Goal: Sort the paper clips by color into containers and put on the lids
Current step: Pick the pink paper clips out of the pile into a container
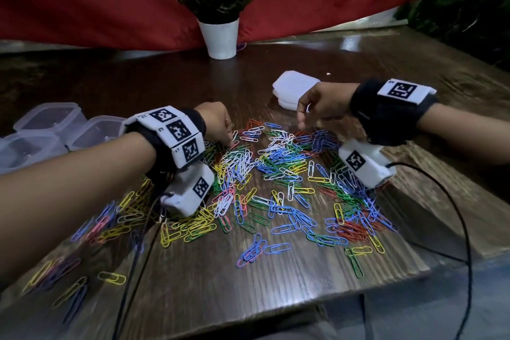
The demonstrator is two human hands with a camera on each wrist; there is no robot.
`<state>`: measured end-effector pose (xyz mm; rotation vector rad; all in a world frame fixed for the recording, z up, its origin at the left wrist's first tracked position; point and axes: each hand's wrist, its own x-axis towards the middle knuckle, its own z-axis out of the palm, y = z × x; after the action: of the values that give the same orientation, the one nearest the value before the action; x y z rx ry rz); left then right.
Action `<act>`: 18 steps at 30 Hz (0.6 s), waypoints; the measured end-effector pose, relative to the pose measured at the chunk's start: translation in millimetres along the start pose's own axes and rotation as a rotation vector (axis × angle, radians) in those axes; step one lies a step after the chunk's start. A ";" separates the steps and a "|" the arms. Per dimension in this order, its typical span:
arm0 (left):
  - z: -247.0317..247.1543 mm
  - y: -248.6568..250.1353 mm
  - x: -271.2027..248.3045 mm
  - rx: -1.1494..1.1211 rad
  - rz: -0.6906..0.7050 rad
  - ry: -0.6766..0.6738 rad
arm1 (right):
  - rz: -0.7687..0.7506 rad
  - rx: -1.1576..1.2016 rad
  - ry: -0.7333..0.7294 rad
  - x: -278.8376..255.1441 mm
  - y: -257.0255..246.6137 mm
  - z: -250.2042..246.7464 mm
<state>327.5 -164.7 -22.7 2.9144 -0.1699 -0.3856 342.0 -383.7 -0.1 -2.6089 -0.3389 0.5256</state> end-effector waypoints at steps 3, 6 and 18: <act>2.6 4.3 -3.9 0.089 0.028 0.012 | 0.017 0.008 0.019 -5.0 2.0 -1.4; 4.5 12.1 -8.8 0.209 0.055 0.045 | 0.028 0.045 0.038 -10.6 4.4 -3.3; 3.5 30.3 -17.1 0.313 0.117 0.069 | 0.044 0.093 0.017 -22.6 13.8 3.1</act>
<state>307.5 -192.4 -15.5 3.1968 -0.4245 -0.2592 322.5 -401.7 -2.3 -2.5344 -0.2456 0.5216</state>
